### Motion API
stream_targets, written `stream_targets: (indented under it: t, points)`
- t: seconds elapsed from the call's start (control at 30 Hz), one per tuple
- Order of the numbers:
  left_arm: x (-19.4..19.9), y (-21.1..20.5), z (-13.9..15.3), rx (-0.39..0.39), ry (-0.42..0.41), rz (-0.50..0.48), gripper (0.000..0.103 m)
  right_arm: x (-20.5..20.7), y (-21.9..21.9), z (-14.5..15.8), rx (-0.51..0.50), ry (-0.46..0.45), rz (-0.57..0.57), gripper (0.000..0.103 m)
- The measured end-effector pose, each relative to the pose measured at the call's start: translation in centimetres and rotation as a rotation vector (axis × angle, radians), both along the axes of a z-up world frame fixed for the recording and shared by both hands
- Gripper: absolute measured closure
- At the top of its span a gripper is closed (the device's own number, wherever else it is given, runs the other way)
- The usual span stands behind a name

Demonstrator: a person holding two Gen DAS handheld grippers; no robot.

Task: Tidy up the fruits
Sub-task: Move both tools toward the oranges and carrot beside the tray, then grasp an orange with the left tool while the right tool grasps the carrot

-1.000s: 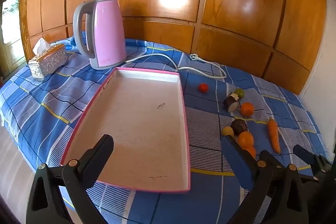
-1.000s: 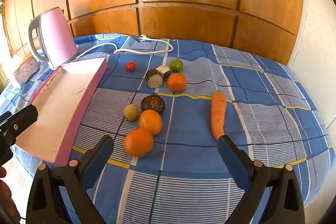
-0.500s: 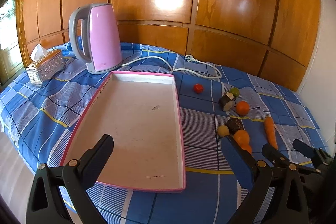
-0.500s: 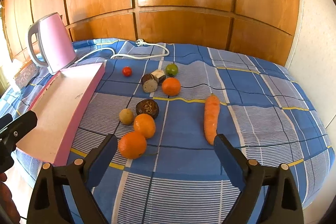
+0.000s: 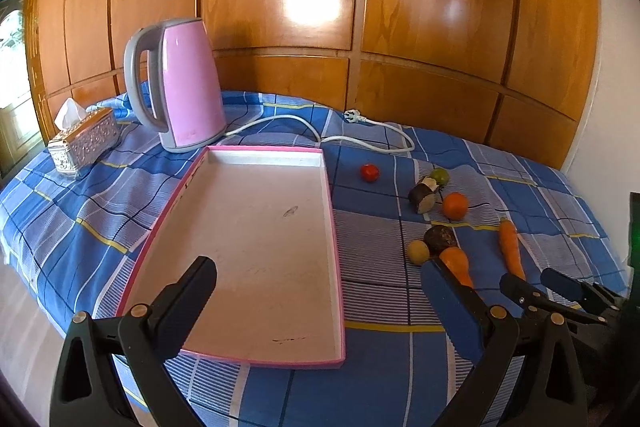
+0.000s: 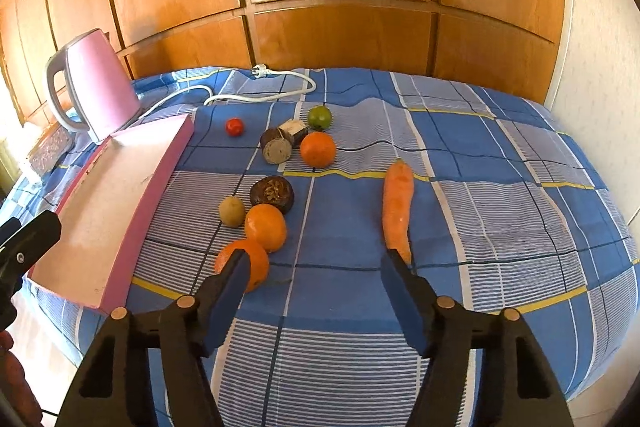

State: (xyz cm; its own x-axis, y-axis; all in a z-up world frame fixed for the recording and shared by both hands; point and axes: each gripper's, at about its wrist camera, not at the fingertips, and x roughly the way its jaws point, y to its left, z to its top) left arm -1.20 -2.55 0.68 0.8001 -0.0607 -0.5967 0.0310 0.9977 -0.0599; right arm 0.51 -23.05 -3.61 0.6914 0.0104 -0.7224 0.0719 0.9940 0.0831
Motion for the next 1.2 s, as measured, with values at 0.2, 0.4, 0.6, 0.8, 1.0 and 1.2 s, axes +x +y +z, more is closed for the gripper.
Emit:
stream_targets:
  t: [0.2, 0.4, 0.6, 0.8, 1.0, 1.2]
  points:
    - [0.3, -0.4, -0.2, 0.003, 0.015, -0.023, 0.001, 0.2, -0.4, -0.7, 0.011, 0.034, -0.003, 0.042]
    - [0.9, -1.0, -0.3, 0.012, 0.029, -0.055, 0.001, 0.4, -1.4, -0.8, 0.030, 0.048, -0.035, 0.042]
    - [1.7, -2.1, -0.5, 0.021, 0.049, -0.112, 0.010, 0.4, -2.3, -0.7, 0.024, 0.046, -0.046, 0.042]
    - [2.8, -3.5, -0.9, 0.013, 0.087, -0.186, 0.022, 0.7, -3.7, -0.5, 0.038, 0.040, -0.072, 0.042]
    - [3.4, -4.8, -2.0, -0.004, 0.138, -0.273, 0.034, 0.9, -5.1, -0.7, 0.057, 0.040, -0.093, 0.042]
    - [3.9, -6.6, -2.9, -0.020, 0.187, -0.373, 0.037, 1.3, -6.4, -1.3, 0.083, 0.055, -0.115, 0.042]
